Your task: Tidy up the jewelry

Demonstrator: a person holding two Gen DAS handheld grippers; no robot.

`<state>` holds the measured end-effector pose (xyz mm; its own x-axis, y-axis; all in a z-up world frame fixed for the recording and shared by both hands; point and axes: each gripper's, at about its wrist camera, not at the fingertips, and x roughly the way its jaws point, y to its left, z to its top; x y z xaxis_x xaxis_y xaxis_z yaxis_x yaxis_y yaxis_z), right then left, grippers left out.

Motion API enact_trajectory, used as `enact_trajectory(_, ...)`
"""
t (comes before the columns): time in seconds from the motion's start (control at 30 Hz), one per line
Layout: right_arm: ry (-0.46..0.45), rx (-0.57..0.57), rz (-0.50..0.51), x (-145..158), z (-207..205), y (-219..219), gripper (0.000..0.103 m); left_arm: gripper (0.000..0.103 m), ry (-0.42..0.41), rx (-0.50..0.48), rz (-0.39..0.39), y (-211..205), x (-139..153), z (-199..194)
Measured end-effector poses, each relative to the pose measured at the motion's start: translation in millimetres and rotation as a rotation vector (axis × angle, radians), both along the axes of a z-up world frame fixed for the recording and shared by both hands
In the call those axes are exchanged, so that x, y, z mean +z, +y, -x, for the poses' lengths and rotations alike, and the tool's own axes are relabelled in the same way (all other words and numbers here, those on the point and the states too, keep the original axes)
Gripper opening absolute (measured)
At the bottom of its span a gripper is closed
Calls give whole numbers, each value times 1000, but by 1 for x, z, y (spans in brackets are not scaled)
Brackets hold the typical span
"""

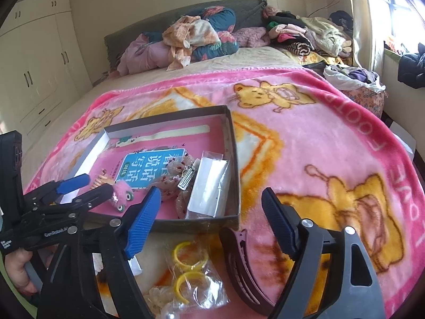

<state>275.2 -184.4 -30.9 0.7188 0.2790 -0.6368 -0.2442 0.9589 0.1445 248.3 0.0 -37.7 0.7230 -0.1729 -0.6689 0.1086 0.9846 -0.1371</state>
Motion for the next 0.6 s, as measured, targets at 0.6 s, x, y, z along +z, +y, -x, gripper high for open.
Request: enact_trajectory(0.6,-60,-37,-23,22,45,-17,88,91,-98,49,35,14,34,42)
